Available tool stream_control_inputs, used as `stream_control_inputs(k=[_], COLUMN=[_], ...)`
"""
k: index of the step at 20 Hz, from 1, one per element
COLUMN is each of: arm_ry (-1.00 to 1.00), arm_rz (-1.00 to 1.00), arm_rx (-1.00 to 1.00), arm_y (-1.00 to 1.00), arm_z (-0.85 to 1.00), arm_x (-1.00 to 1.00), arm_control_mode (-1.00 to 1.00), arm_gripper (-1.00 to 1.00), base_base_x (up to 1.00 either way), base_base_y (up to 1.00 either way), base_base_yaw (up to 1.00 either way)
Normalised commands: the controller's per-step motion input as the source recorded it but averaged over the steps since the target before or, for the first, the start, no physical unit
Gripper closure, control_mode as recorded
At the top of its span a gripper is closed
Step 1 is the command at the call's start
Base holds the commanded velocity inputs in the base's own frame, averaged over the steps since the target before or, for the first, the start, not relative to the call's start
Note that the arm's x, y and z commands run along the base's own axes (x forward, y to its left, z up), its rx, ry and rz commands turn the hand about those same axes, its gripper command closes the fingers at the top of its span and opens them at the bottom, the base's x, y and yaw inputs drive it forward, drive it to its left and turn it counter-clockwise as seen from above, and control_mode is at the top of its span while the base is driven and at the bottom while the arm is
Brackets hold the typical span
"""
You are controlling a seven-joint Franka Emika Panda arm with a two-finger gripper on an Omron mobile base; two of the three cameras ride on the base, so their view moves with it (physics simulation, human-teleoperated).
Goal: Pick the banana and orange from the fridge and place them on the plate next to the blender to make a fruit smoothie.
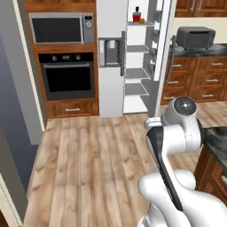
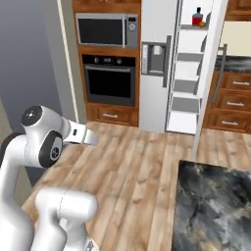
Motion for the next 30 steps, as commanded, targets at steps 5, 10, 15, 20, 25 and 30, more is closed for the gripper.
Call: stream_control_inputs(k=[5,10,15,20,25,30], arm_ry=[0.00,0.00,0.00,0.00,0.00,0.00], arm_rz=[0.00,0.00,0.00,0.00,0.00,0.00], arm_rx=[0.00,0.00,0.00,0.00,0.00,0.00], arm_y=[0.00,0.00,0.00,0.00,0.00,0.00], arm_z=[0.00,0.00,0.00,0.00,0.00,0.00], arm_x=[0.00,0.00,0.00,0.00,0.00,0.00], arm_control_mode=[1.00,1.00,1.00,1.00,1.00,1.00], arm_gripper=[-1.00,-1.00,-1.00,-1.00,-1.00,-1.00], base_base_x=[1.00,1.00,1.00,1.00,1.00,1.00], base_base_y=[-0.52,-0.44,-0.40,-0.34,-0.36,-0.55], base_base_yaw=[-0.02,0.00,-0.01,0.00,-0.01,-0.03])
